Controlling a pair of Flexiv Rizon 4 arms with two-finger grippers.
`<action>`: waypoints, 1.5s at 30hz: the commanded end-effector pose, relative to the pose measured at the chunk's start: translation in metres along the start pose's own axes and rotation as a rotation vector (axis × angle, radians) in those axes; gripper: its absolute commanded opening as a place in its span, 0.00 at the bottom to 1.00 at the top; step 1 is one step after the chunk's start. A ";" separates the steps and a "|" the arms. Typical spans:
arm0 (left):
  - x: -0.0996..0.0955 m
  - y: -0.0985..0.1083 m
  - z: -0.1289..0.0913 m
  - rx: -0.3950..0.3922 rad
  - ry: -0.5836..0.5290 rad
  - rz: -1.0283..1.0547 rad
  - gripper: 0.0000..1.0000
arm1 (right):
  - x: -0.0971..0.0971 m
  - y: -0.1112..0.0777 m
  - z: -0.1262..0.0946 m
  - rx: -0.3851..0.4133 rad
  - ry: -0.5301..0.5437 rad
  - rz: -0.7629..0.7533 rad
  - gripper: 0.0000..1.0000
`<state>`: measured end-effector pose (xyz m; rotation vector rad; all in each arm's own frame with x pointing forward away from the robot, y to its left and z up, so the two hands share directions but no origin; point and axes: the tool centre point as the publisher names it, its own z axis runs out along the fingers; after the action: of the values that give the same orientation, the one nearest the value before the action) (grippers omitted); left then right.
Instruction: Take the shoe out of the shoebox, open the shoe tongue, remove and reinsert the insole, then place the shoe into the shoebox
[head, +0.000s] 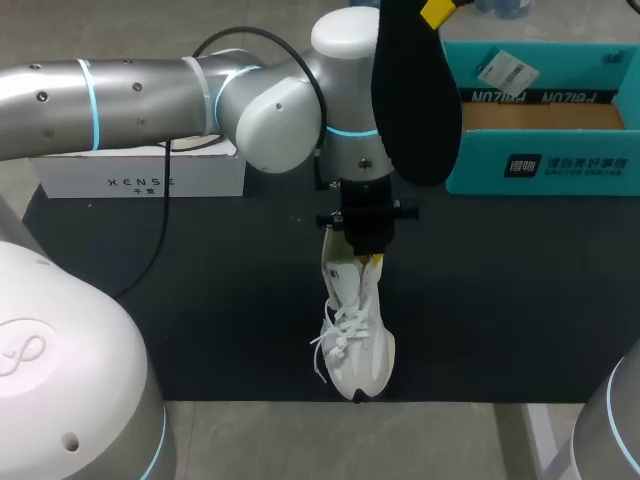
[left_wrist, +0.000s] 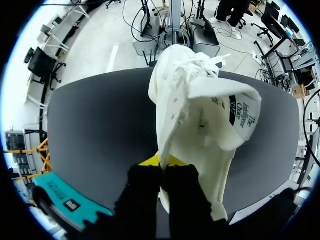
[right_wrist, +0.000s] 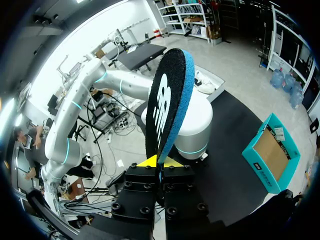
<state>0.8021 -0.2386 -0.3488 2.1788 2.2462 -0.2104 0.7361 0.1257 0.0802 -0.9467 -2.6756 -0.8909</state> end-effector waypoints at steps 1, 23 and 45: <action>-0.001 0.000 0.003 -0.019 -0.020 0.009 0.00 | -0.001 0.000 0.000 0.002 0.000 0.001 0.00; 0.011 0.038 -0.084 0.180 -1.060 -0.539 1.00 | -0.001 0.000 0.000 0.002 0.000 0.001 0.00; 0.055 0.031 -0.133 0.483 -1.424 -0.659 1.00 | -0.001 0.000 0.000 0.002 0.000 0.001 0.00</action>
<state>0.8437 -0.1720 -0.2199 1.0609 2.1925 -1.4030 0.7357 0.1250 0.0796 -0.9472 -2.6750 -0.8937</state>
